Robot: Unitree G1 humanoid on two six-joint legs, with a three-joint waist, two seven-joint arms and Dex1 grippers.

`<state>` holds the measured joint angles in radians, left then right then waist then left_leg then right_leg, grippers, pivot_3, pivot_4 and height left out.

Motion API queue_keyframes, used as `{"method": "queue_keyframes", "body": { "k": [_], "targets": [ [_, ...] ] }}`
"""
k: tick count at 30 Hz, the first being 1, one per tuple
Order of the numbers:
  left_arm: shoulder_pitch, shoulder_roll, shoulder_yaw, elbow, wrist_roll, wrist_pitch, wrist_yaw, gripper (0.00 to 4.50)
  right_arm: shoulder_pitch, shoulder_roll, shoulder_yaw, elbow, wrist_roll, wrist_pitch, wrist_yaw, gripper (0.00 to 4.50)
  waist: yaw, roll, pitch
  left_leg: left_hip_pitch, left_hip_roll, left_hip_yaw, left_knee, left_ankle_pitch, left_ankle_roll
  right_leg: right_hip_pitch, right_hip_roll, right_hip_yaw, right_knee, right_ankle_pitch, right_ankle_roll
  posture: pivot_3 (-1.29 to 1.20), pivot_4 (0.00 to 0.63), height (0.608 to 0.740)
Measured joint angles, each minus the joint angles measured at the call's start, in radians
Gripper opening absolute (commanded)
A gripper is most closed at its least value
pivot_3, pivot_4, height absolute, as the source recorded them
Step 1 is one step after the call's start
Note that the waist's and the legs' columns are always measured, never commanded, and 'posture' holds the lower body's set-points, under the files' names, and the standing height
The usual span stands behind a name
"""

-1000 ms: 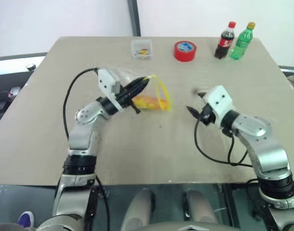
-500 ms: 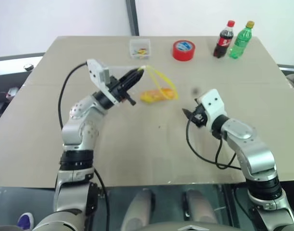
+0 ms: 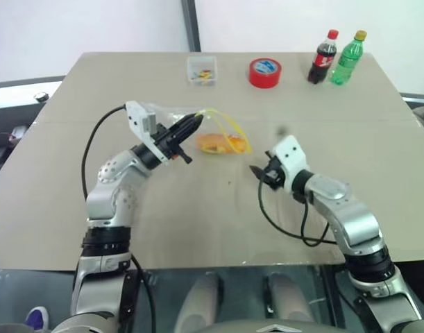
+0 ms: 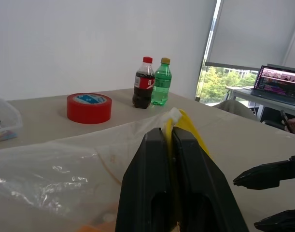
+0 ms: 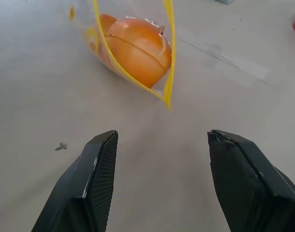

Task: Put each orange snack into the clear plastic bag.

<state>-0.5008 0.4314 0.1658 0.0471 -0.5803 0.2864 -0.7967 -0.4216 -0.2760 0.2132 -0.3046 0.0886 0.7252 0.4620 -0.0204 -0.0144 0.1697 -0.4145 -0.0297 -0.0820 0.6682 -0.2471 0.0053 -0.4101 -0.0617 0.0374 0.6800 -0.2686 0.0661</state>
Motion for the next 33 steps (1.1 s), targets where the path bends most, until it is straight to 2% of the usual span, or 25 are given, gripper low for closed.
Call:
{"method": "queue_keyframes", "body": {
  "k": [8, 11, 15, 16, 29, 33],
  "targets": [
    [0.019, 0.010, 0.014, -0.040, -0.012, 0.005, -0.010, 0.00, -0.109, 0.052, 0.013, 0.224, -0.011, -0.142, 0.007, 3.02, -0.012, 0.000, 0.000, 0.000, 0.000, 0.000, 0.000, 0.001, -0.002, 0.000, 0.000, 0.000, 0.000, 0.000, 0.000, 0.00, 0.150, 0.740],
    [0.036, 0.012, 0.021, -0.061, -0.013, 0.012, -0.008, 0.00, -0.115, 0.054, 0.013, 0.258, -0.010, -0.165, 0.014, 2.20, -0.017, 0.000, 0.000, 0.000, 0.000, 0.000, 0.000, 0.001, -0.002, 0.000, 0.000, 0.000, 0.000, 0.000, 0.000, 0.00, 0.150, 0.740],
    [0.045, 0.012, 0.022, -0.078, -0.014, 0.014, -0.006, 0.00, -0.121, 0.055, 0.013, 0.287, -0.008, -0.185, 0.024, 0.17, -0.019, 0.000, 0.000, 0.000, 0.000, 0.000, 0.000, 0.000, -0.001, 0.000, 0.000, 0.000, 0.000, 0.000, 0.000, 0.00, 0.150, 0.740],
    [0.047, 0.012, 0.022, -0.078, -0.014, 0.014, -0.005, 0.00, -0.123, 0.055, 0.012, 0.288, -0.008, -0.186, 0.026, 0.07, -0.019, 0.000, 0.000, 0.000, 0.000, 0.000, 0.000, 0.000, -0.001, 0.000, 0.000, 0.000, 0.000, 0.000, 0.000, 0.00, 0.150, 0.740],
    [0.050, 0.010, 0.023, -0.078, -0.014, 0.015, 0.001, 0.00, -0.132, 0.055, 0.003, 0.284, 0.000, -0.228, 0.046, 0.07, -0.020, 0.000, 0.000, 0.000, 0.000, 0.000, 0.000, 0.000, 0.000, 0.000, 0.000, 0.000, 0.000, 0.000, 0.000, 0.00, 0.150, 0.740],
    [0.001, -0.011, 0.022, -0.070, -0.013, 0.019, 0.020, 0.00, -0.153, 0.011, -0.037, 0.283, 0.000, -0.236, 0.039, 0.07, -0.013, 0.000, 0.000, -0.001, 0.000, -0.001, 0.000, 0.000, 0.000, 0.000, -0.001, 0.000, 0.000, 0.000, 0.000, 0.00, 0.150, 0.740]
  ]
}}
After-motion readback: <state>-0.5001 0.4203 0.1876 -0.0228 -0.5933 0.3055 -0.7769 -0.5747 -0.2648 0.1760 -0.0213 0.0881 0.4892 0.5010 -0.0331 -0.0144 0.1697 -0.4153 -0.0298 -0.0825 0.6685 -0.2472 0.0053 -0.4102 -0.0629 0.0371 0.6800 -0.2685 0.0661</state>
